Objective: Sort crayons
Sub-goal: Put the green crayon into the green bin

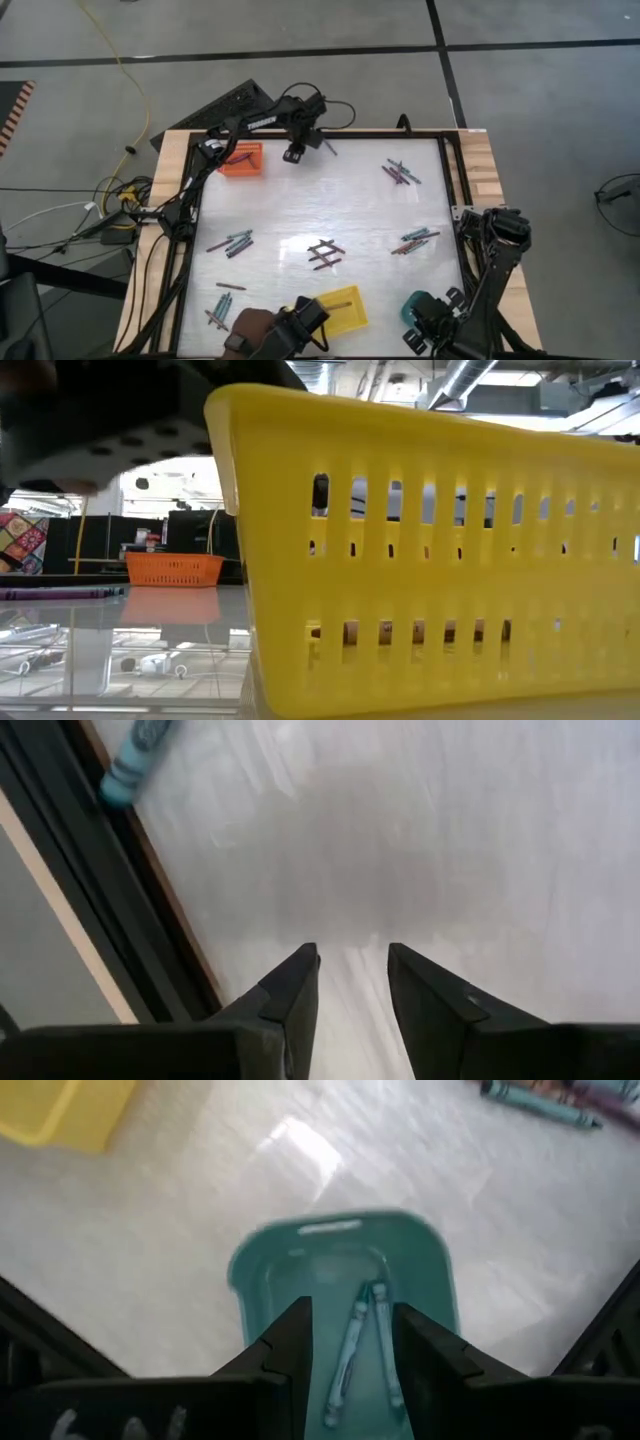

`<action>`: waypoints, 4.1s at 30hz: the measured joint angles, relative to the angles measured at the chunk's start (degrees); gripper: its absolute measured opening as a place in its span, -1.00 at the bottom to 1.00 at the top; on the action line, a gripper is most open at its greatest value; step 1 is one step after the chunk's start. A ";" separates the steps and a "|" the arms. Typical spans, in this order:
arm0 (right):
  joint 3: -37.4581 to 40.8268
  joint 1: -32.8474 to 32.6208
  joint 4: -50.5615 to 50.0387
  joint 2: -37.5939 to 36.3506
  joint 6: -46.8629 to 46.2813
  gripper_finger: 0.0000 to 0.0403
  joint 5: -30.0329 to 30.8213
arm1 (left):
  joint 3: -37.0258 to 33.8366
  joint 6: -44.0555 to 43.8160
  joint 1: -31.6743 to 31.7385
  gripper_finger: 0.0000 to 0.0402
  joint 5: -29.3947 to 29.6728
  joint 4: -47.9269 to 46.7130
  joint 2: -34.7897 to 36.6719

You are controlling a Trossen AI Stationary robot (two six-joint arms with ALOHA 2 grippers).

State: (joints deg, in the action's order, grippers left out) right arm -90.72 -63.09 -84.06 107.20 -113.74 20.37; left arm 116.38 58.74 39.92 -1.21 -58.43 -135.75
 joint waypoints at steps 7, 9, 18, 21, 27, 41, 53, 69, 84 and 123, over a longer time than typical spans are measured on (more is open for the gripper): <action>0.00 4.77 -5.73 -0.47 3.86 -0.35 8.46 | 0.00 -7.66 -0.43 -0.44 -3.00 -4.06 4.37; 0.00 7.30 -5.87 -1.25 7.28 -0.35 11.94 | 0.00 -10.33 -1.15 -0.44 -5.54 -6.51 6.22; 0.00 24.10 -4.88 -3.48 31.13 -0.25 25.32 | -1.24 -18.79 -10.86 -0.44 -11.45 -16.36 18.84; 0.02 29.89 -4.72 -3.84 37.92 -0.21 27.09 | -2.19 -21.15 -16.39 -0.44 -11.47 -16.55 23.66; 0.02 39.52 -2.45 -5.19 51.15 -0.19 27.77 | -8.72 -28.93 -28.59 -0.44 -5.41 -16.54 33.29; 0.02 62.44 25.76 -6.67 91.02 -0.19 14.70 | -39.78 -57.13 -55.33 -0.44 8.04 -2.91 54.30; 0.02 83.91 40.58 -6.64 100.79 -0.19 -3.33 | -56.46 -70.70 -68.47 -0.44 17.41 14.86 58.67; -8.41 96.67 45.22 11.17 101.99 -0.26 -13.23 | -60.83 -72.94 -68.93 -0.44 17.92 21.97 58.63; -16.26 98.32 42.29 21.19 104.58 -0.27 -17.29 | -60.83 -73.44 -68.94 -0.44 17.97 22.29 58.63; -15.89 83.17 17.49 5.52 106.88 -1.00 -17.40 | -60.83 -71.80 -68.96 -0.44 18.03 22.40 58.63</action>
State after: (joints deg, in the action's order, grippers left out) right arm -106.61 20.08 -66.57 112.72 -6.86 2.97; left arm 55.55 -13.07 -29.04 16.82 -36.03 -77.12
